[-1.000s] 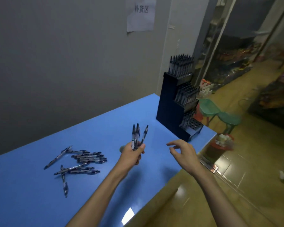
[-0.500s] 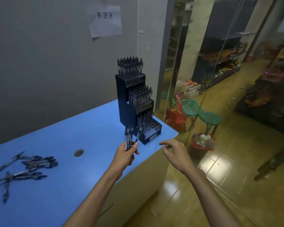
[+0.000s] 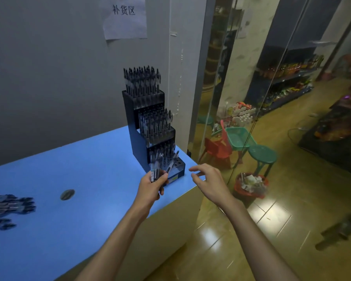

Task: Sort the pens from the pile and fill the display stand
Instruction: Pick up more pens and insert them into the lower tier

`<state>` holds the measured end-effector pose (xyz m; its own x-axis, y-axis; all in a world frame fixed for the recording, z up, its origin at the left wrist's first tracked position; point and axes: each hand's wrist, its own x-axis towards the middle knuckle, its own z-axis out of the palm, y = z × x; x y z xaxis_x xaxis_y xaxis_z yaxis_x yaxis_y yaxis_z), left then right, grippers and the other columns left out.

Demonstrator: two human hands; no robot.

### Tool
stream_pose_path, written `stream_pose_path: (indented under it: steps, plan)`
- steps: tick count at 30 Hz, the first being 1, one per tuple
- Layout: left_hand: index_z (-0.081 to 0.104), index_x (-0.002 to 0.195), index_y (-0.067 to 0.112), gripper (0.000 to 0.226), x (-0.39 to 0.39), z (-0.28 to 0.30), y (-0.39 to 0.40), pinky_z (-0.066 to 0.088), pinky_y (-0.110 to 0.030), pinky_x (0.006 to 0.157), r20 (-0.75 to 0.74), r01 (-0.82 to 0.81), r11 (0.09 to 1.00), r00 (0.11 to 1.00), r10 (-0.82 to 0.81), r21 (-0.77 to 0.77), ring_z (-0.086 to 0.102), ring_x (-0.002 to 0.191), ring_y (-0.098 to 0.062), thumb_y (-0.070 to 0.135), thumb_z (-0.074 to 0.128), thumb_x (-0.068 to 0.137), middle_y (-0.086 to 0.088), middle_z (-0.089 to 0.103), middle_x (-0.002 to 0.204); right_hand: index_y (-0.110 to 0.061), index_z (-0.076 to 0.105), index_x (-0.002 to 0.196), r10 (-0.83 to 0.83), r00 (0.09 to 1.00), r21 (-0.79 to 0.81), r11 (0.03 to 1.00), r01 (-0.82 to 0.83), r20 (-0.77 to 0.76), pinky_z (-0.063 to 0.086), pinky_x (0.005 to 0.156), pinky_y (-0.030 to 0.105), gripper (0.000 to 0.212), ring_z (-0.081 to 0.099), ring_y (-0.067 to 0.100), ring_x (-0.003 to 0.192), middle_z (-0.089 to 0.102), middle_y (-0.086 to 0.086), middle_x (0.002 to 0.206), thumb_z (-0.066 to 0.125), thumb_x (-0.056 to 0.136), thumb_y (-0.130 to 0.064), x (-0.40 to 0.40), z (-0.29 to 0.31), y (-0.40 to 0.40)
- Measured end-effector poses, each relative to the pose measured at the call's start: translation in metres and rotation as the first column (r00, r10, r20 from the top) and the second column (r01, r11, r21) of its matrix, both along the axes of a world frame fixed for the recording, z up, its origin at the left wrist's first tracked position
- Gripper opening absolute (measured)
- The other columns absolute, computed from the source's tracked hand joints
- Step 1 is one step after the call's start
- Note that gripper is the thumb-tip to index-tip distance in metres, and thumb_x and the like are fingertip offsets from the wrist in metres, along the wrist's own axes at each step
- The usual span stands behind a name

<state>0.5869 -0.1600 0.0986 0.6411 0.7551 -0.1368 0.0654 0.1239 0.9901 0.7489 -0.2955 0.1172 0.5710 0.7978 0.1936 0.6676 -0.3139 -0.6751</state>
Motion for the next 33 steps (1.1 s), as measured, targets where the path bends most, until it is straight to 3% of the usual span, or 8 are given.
stream_pose_path:
  steps: [7, 15, 22, 28, 33]
  plan:
    - [0.063, 0.096, 0.012, 0.008, 0.045, -0.007, 0.019, 0.031, -0.023, 0.043, 0.009, -0.163, 0.985, 0.986, 0.164, -0.061, 0.047, 0.045, -0.018, 0.018, 0.068, 0.096, -0.003, 0.069, 0.080, -0.021, 0.069, 0.120, 0.114, 0.993, -0.053, 0.992, -0.113, 0.020, 0.050, 0.084, 0.026, 0.025, 0.064, 0.005, 0.094, 0.068, -0.008, 0.114, 0.062, 0.097, -0.024, 0.058, 0.002, 0.043]
    - [0.055, 0.088, 0.010, 0.015, 0.068, -0.009, 0.035, 0.032, -0.017, 0.039, 0.010, -0.330, 0.941, 0.943, 0.331, -0.077, 0.046, 0.050, -0.017, 0.010, 0.069, 0.095, -0.013, 0.054, 0.078, -0.021, 0.069, 0.120, 0.261, 0.965, -0.039, 0.964, -0.262, -0.022, 0.052, 0.087, 0.028, 0.025, 0.064, 0.003, 0.096, 0.069, -0.011, 0.113, 0.062, 0.098, -0.028, 0.094, 0.006, 0.101]
    - [0.058, 0.085, 0.010, 0.016, 0.079, -0.003, 0.037, 0.033, -0.016, 0.040, 0.010, -0.430, 0.901, 0.902, 0.431, -0.064, 0.047, 0.047, -0.016, 0.009, 0.072, 0.092, -0.001, 0.054, 0.062, -0.016, 0.072, 0.117, 0.384, 0.922, 0.017, 0.923, -0.384, -0.053, 0.051, 0.087, 0.023, 0.026, 0.064, 0.005, 0.095, 0.072, -0.007, 0.109, 0.062, 0.098, -0.030, 0.105, 0.007, 0.138]
    - [0.061, 0.082, 0.012, 0.015, 0.099, 0.000, 0.029, 0.034, -0.015, 0.042, 0.001, -0.514, 0.857, 0.858, 0.514, -0.035, 0.047, 0.047, -0.009, 0.009, 0.072, 0.093, 0.007, 0.054, 0.055, -0.018, 0.073, 0.110, 0.474, 0.864, 0.079, 0.880, -0.467, -0.172, 0.053, 0.084, 0.023, 0.025, 0.064, -0.002, 0.090, 0.071, -0.012, 0.096, 0.063, 0.097, -0.037, 0.120, 0.004, 0.158]
    - [0.063, 0.086, 0.013, 0.012, 0.117, -0.001, 0.022, 0.036, -0.019, 0.045, -0.015, -0.593, 0.801, 0.805, 0.594, -0.086, 0.048, 0.050, -0.013, 0.014, 0.073, 0.092, -0.006, 0.058, 0.071, -0.017, 0.072, 0.094, 0.537, 0.762, 0.160, 0.841, -0.516, -0.361, 0.056, 0.080, 0.028, 0.014, 0.071, 0.007, 0.085, 0.074, -0.005, 0.086, 0.068, 0.094, -0.030, 0.128, 0.004, 0.175]
